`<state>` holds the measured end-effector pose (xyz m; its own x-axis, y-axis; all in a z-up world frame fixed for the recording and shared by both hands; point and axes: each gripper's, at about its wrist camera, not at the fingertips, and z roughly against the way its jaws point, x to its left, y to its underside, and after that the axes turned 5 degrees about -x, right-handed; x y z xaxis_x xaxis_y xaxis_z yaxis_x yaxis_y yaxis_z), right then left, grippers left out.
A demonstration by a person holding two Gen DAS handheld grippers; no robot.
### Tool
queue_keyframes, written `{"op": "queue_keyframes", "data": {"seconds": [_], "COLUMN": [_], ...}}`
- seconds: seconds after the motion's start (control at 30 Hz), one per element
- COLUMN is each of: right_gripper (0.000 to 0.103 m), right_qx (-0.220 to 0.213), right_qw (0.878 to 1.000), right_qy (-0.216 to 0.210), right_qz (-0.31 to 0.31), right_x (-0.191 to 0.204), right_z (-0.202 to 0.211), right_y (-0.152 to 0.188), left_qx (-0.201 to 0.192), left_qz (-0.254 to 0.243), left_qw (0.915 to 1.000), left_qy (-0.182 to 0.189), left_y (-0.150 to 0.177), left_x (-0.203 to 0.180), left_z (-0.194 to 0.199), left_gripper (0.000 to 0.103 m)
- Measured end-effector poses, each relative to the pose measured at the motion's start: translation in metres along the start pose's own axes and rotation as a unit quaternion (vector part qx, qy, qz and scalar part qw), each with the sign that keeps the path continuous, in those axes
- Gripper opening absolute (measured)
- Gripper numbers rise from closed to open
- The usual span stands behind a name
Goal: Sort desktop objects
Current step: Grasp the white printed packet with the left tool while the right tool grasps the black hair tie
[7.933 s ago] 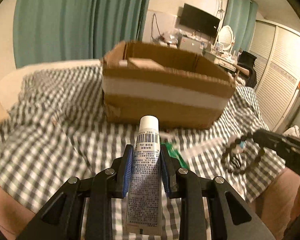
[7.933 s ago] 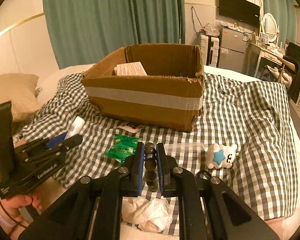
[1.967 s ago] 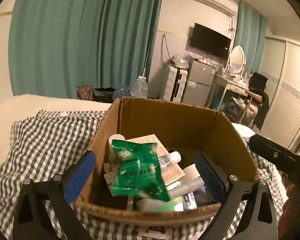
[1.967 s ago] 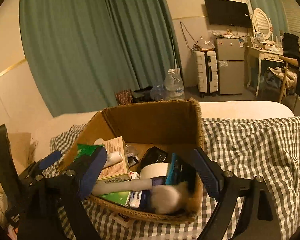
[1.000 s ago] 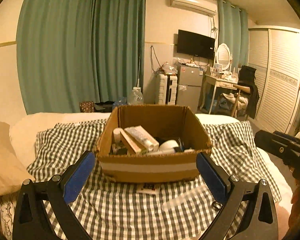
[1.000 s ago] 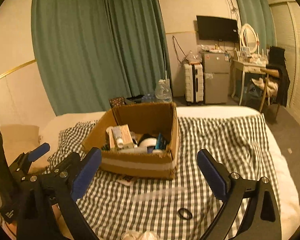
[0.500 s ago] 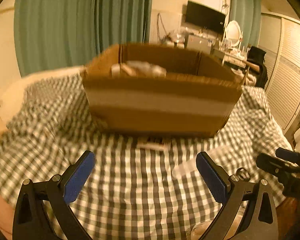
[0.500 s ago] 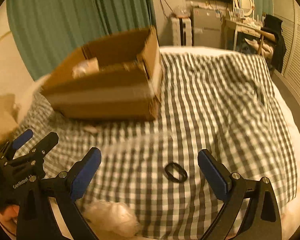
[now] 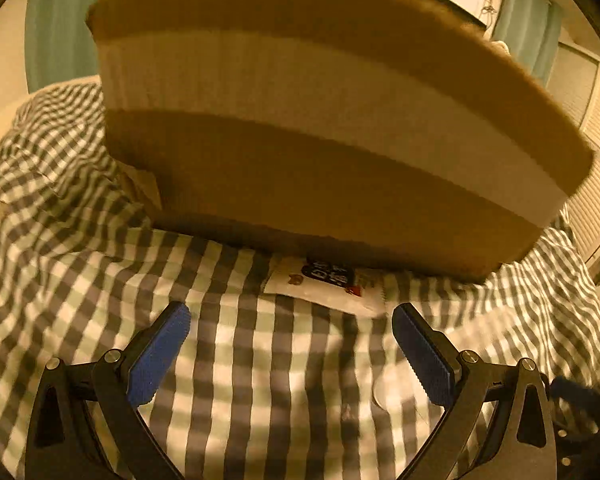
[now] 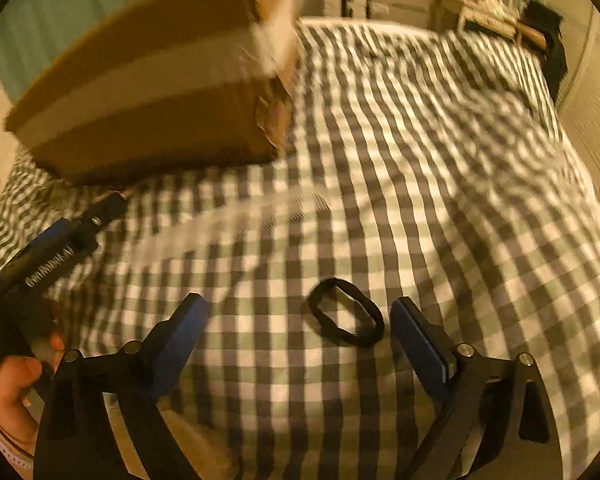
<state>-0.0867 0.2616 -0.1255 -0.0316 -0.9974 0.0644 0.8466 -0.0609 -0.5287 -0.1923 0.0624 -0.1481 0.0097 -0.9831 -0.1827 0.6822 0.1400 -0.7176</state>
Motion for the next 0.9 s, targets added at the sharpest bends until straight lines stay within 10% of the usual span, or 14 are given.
{"op": "queue_keyframes", "data": {"seconds": [0.13, 0.27, 0.43, 0.5, 0.9], "right_gripper": [0.082, 0.067, 0.030, 0.016, 0.005], "right_qx": [0.005, 0.009, 0.003, 0.001, -0.031], "right_qw": [1.000, 0.999, 0.999, 0.999, 0.998], "right_qy": [0.018, 0.032, 0.027, 0.024, -0.015], "right_qz": [0.022, 0.042, 0.036, 0.034, 0.045], "right_x": [0.006, 0.011, 0.005, 0.004, 0.020], "right_z": [-0.005, -0.008, -0.002, 0.002, 0.037], "right_y": [0.003, 0.008, 0.013, 0.015, 0.029], "left_qx": [-0.008, -0.008, -0.010, -0.008, -0.019], "left_qz": [0.003, -0.027, -0.034, -0.035, -0.084], "left_qw": [0.9999, 0.9993, 0.9988, 0.9987, 0.9944], "left_qy": [0.008, 0.023, 0.033, 0.036, 0.062], "left_y": [0.001, 0.004, 0.010, 0.012, 0.040], "left_x": [0.000, -0.008, -0.008, -0.006, -0.011], "left_z": [-0.005, -0.004, 0.005, 0.010, 0.065], "left_gripper": [0.102, 0.051, 0.039, 0.016, 0.004]}}
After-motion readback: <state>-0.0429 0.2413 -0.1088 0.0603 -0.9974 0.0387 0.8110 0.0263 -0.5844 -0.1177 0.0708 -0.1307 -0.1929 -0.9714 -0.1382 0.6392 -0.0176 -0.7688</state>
